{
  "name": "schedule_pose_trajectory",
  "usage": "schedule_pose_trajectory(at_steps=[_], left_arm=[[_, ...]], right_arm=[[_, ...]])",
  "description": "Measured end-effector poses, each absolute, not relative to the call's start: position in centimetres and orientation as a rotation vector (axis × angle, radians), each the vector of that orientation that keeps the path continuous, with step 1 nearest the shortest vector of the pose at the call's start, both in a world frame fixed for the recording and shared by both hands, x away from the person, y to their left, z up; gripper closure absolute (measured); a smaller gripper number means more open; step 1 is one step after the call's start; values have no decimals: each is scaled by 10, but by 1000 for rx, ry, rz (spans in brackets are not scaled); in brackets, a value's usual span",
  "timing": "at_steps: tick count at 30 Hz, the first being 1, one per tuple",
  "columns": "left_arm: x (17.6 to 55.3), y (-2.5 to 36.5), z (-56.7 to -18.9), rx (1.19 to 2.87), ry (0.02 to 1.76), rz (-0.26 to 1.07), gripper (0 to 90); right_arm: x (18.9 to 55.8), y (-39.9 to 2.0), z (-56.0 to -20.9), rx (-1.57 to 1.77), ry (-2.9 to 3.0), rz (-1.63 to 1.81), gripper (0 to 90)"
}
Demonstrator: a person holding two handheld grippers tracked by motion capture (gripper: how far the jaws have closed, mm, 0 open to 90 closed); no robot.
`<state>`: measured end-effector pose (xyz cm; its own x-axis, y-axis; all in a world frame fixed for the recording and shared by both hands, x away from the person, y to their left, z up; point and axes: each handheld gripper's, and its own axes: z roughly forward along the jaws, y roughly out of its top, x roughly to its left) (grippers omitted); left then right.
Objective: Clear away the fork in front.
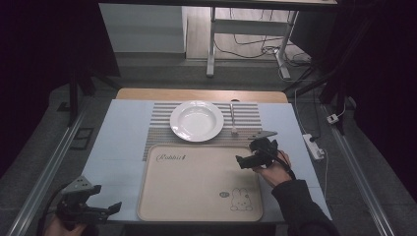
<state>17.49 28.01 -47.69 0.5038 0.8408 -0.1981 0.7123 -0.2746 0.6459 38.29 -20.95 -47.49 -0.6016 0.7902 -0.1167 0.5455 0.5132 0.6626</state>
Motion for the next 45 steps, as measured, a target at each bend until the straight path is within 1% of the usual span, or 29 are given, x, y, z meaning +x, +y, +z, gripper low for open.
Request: schedule_pose_trajectory(at_steps=[26, 30, 33, 34, 35, 37, 38, 39, 40, 42, 44, 45], left_arm=[[175, 280, -477, 2054, 1266, 230, 34], [175, 280, -477, 2056, 1265, 231, 34], [175, 280, -477, 2056, 1265, 230, 35], [175, 280, -477, 2056, 1265, 230, 35], [175, 280, -477, 2057, 1264, 231, 34], [175, 280, -477, 2057, 1264, 230, 35], [175, 280, -477, 2057, 1264, 230, 35], [175, 280, -477, 2057, 1264, 230, 34], [175, 280, -477, 2057, 1264, 230, 35], [175, 280, -477, 2058, 1263, 229, 35], [175, 280, -477, 2058, 1263, 229, 35], [175, 280, -477, 2059, 1262, 229, 35]], right_arm=[[457, -179, -492, 1062, 2329, 684, 0], [465, -175, -499, 1030, 2344, 654, 24], [469, -173, -502, 997, 2344, 621, 76], [469, -173, -502, 997, 2344, 621, 76], [471, -171, -503, 980, 2345, 620, 136], [472, -169, -502, 959, 2361, 614, 225], [472, -168, -502, 951, 2364, 618, 256], [472, -168, -502, 951, 2364, 618, 256], [473, -166, -502, 935, 2380, 617, 357], [474, -163, -503, 916, 2396, 604, 408], [474, -160, -505, 900, 2415, 592, 481], [475, -159, -505, 893, 2419, 585, 500]])
